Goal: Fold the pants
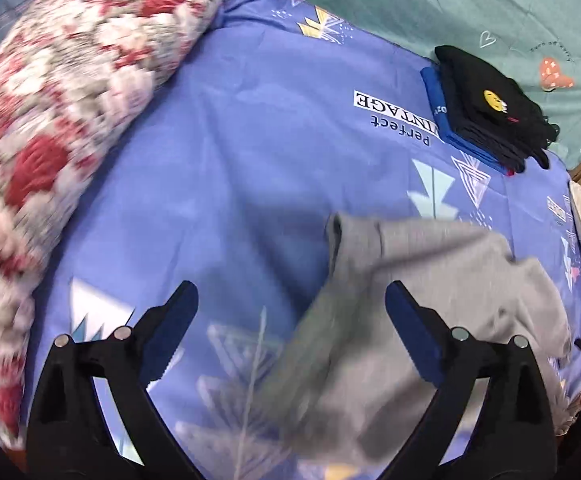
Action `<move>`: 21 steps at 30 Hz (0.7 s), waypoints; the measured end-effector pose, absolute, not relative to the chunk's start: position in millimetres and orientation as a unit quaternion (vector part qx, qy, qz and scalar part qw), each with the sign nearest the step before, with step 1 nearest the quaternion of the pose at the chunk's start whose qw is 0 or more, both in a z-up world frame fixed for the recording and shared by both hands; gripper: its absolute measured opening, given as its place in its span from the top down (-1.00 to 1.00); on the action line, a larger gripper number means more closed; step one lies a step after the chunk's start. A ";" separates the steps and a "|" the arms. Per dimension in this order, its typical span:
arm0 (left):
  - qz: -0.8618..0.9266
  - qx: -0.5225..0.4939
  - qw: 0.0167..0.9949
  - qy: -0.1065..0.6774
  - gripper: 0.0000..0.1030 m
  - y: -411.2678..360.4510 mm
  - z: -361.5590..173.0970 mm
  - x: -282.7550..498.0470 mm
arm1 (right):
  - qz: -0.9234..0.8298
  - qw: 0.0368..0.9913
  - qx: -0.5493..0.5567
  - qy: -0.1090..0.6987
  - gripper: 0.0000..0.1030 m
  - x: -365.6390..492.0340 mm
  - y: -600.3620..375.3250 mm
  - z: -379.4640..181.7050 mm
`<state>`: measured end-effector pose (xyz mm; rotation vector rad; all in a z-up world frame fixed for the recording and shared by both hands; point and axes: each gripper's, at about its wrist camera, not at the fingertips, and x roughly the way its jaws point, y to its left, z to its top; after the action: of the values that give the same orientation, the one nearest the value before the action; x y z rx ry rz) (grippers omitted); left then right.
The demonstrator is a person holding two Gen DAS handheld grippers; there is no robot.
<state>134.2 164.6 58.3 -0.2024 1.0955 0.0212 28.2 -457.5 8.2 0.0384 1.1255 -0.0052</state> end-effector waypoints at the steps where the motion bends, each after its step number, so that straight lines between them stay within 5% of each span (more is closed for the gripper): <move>1: -0.001 -0.091 0.842 0.532 -0.86 157.7 51.0 154.6 | -0.001 0.842 0.022 0.539 -0.56 28.2 -454.5 6.2; 8: -0.062 -0.046 0.780 0.621 -0.82 102.3 -17.3 223.7 | 0.011 0.820 0.074 0.567 -0.54 31.0 -457.3 -20.3; 13: -0.085 0.038 0.781 0.618 -0.29 58.6 -18.7 194.7 | 0.007 0.822 0.033 0.568 0.41 35.8 -448.7 -21.0; 14: -0.082 0.041 0.787 0.611 0.10 58.1 -15.2 188.4 | 0.006 0.827 0.034 0.562 0.66 36.0 -450.4 -16.9; 16: -0.073 0.021 0.801 0.594 0.47 67.5 -2.1 181.1 | 0.004 0.839 0.043 0.543 0.77 35.6 -455.8 -5.5; 18: -0.069 -0.026 0.818 0.571 0.51 83.4 14.9 177.0 | -0.010 0.854 0.048 0.518 0.95 36.7 -463.7 11.3; 21: -0.072 -0.045 0.835 0.543 0.54 88.0 31.9 176.8 | -0.014 0.868 0.055 0.493 0.95 43.1 -472.2 34.8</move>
<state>176.8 88.0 31.9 -0.0956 1.1502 -0.1524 43.1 -472.2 34.8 0.1146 1.0311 -0.0301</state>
